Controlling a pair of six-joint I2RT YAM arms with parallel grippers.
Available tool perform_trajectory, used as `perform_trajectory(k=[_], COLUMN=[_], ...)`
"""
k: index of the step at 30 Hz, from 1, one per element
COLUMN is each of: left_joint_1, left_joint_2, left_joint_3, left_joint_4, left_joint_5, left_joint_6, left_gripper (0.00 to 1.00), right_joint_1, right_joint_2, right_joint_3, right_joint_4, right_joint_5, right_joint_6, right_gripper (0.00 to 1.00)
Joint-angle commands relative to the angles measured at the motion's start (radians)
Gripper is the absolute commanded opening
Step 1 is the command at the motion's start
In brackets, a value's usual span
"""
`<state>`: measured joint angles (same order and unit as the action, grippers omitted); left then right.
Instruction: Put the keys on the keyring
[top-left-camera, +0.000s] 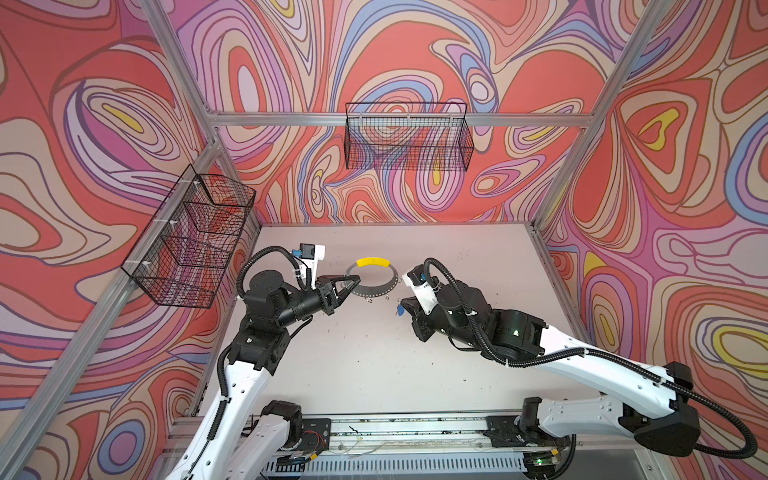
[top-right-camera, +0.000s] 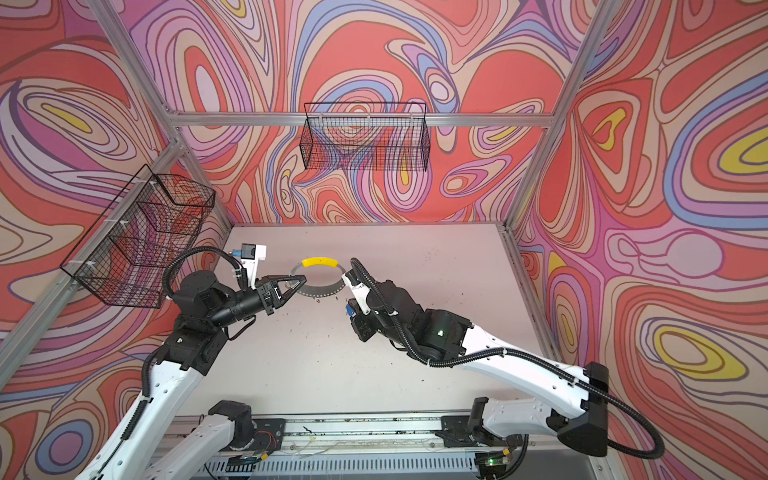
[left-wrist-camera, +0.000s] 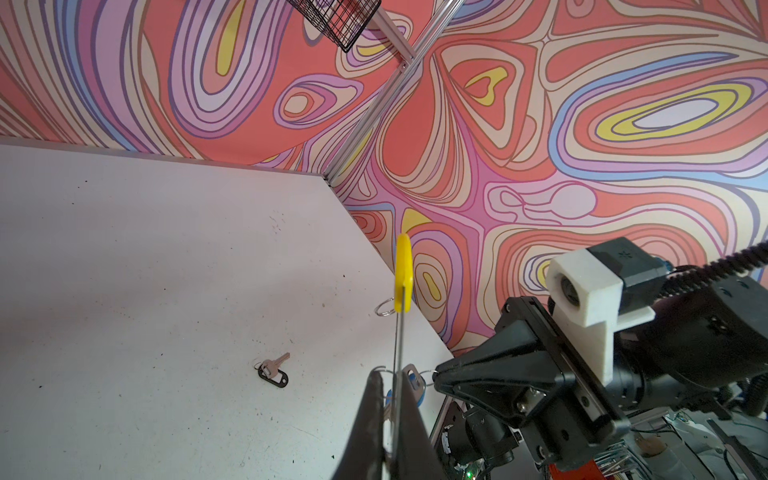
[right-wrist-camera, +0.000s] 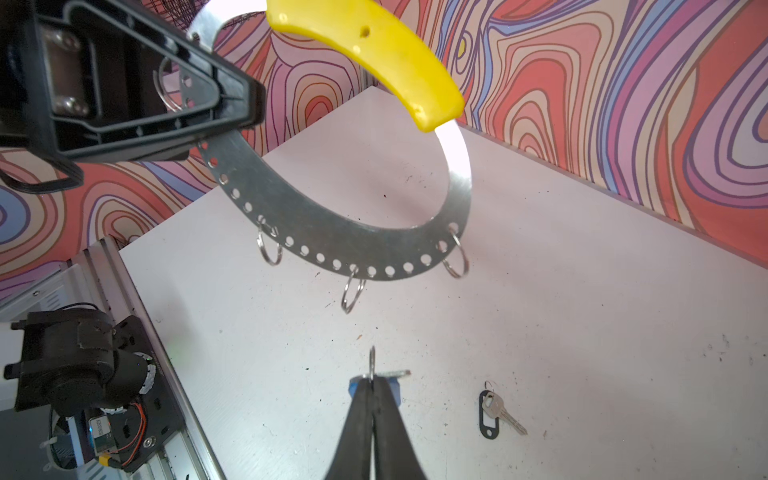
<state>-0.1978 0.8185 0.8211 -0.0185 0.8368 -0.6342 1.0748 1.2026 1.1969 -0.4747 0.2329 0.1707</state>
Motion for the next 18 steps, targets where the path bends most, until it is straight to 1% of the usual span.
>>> perform_trajectory(k=[1, 5, 12, 18], left_joint_1=[-0.006, -0.006, -0.006, -0.006], left_joint_2=[-0.012, -0.014, -0.030, -0.024], left_joint_3=[0.006, 0.010, 0.010, 0.010], left_joint_4=[0.041, 0.017, -0.006, -0.003], left_joint_5=[0.013, 0.007, 0.000, 0.004], left_joint_6=[-0.022, -0.037, -0.032, -0.036], left_gripper=[0.00, 0.00, 0.00, 0.00], right_joint_1=[0.002, 0.002, 0.003, 0.004], right_joint_2=[0.004, 0.055, 0.071, 0.083], right_joint_3=[-0.001, 0.015, 0.016, 0.016], right_joint_4=[0.034, 0.035, 0.085, 0.105], right_joint_5=[0.017, 0.035, 0.071, 0.065], right_joint_6=[-0.035, -0.062, -0.085, -0.089], right_gripper=[0.00, 0.00, 0.00, 0.00])
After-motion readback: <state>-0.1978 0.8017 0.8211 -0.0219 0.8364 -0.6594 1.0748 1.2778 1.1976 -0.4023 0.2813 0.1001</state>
